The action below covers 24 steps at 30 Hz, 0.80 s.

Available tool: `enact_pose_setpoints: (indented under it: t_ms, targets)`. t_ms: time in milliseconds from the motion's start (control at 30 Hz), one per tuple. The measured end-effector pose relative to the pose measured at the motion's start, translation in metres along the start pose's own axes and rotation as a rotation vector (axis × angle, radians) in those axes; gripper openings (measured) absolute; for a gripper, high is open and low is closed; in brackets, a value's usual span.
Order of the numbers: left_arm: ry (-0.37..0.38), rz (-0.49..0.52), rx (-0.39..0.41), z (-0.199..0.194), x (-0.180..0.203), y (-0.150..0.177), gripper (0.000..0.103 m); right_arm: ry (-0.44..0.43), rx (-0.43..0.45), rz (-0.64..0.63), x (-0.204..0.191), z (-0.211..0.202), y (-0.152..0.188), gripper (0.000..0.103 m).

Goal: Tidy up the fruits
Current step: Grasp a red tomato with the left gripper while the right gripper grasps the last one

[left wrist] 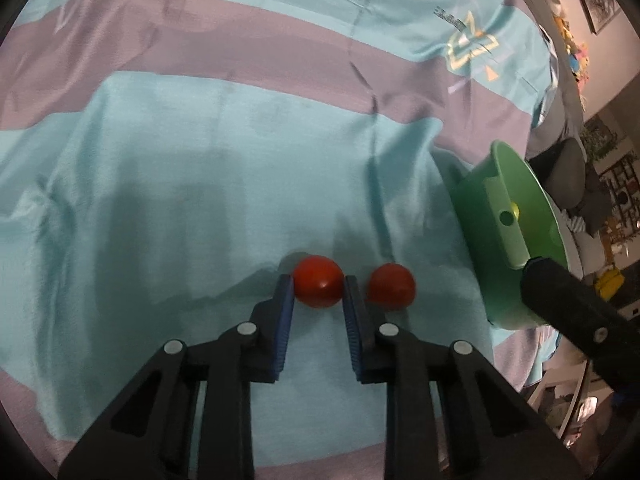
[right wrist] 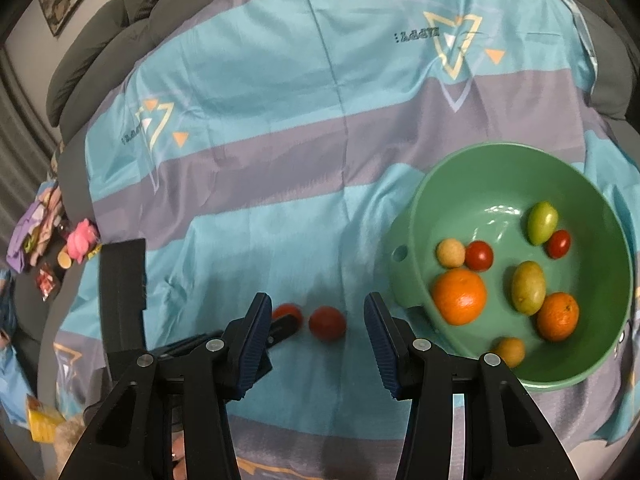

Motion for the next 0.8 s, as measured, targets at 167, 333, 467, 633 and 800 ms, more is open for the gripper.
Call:
enact_pose_setpoints:
  t_ms: [167,333,467,633,800]
  targets:
    - [-0.06,-0.033,0.054,-0.023,-0.032,-0.001,0.024,0.008,-0.035,-0.023,-0.008,0.015,0.005,0.05]
    - [-0.137,-0.061,0.085,-0.036,-0.06,-0.003,0.024,0.097,-0.101,-0.064,-0.013,0.045,0.014,0.05]
    - [-0.167,-0.078,0.092,-0.042,-0.074,-0.002,0.024,0.189,-0.131,-0.086,-0.007,0.064,0.02,0.05]
    - [-0.178,-0.075,0.1,-0.048,-0.081,0.001,0.024,0.26,-0.167,-0.093,0.005,0.081,0.027,0.05]
    - [-0.175,-0.063,0.103,-0.05,-0.076,0.003,0.024,0.241,-0.168,-0.09,0.009,0.088,0.028,0.047]
Point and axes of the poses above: each gripper's, at about its wrist camera, not at the fingertips, and z roughly the way its jaws point, x to its right, y to its underside, the point moved 7 cm from there along z, roughly the way its jaws point, and after that the axes turned 12 degrees about -y, right-handed, at the moved point
